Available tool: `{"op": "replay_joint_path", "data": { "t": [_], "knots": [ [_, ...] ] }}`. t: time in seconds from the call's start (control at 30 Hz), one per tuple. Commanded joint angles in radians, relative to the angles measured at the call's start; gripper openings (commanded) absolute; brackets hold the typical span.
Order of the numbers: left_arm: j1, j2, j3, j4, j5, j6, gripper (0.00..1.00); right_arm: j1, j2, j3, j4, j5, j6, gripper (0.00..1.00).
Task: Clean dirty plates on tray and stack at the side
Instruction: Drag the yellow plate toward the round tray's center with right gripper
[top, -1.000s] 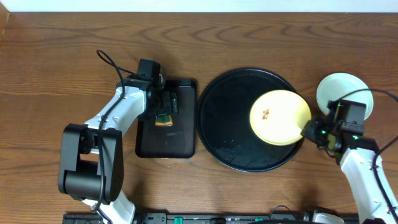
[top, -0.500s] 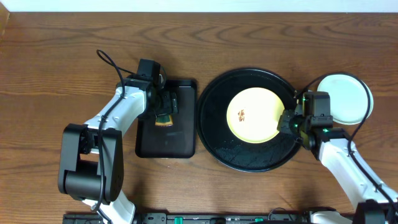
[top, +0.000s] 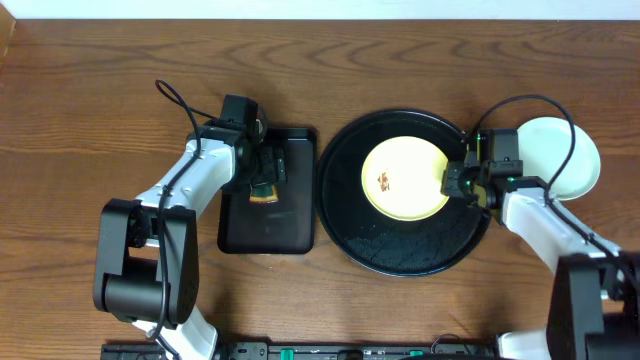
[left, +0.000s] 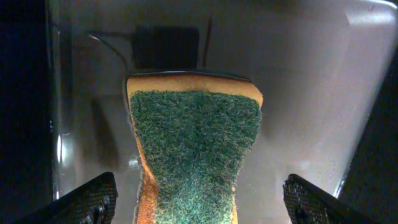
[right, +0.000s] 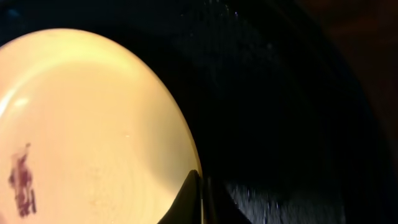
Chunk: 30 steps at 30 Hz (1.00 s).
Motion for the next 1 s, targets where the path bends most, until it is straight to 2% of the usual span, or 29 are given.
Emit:
{"op": "replay_joint_path", "data": {
  "t": [0.0,0.1,0.2,0.43,0.47,0.57,0.6,0.67,0.77,0.87,0.93,0.97],
  "knots": [
    [0.000,0.000,-0.013,0.001,-0.010,0.003,0.86,0.003,0.039,0.020,0.025,0.003,-0.026,0.21],
    [0.000,0.000,-0.013,0.001,-0.010,0.003,0.86,0.003,0.059,0.020,0.040,0.003,-0.026,0.27],
    [0.000,0.000,-0.013,0.001,-0.010,0.003,0.86,0.003,0.066,0.020,0.054,0.003,-0.026,0.21],
    [0.000,0.000,-0.013,-0.019,0.023,0.003,0.86,0.003,0.066,0.020,0.043,0.004,-0.026,0.20],
    [0.000,0.000,-0.013,-0.022,0.033,0.003,0.85,0.003,0.066,0.020,0.040,0.004,-0.026,0.20],
    [-0.006,0.000,-0.016,-0.022,0.035,0.002,0.70,0.003,0.066,0.020,0.037,0.003,-0.026,0.21],
    [-0.010,0.000,-0.016,-0.022,0.035,0.002,0.70,0.003,0.066,0.020,0.037,0.003,-0.026,0.21],
    [-0.018,0.000,-0.019,-0.022,0.034,0.003,0.71,0.003,0.066,0.020,0.038,0.003,-0.026,0.22],
    [-0.034,0.000,-0.035,-0.009,0.019,0.003,0.82,0.003,0.066,0.020,0.041,0.003,-0.026,0.23],
    [-0.053,0.000,-0.072,0.040,-0.029,0.002,0.82,0.003,0.066,0.020,0.041,0.003,-0.026,0.24],
    [-0.061,0.001,-0.088,0.064,-0.053,0.002,0.76,0.003,0.066,0.020,0.040,0.003,-0.026,0.24],
    [-0.063,0.001,-0.093,0.072,-0.069,0.002,0.68,0.003,0.066,0.020,0.040,0.003,-0.026,0.24]
  ]
}}
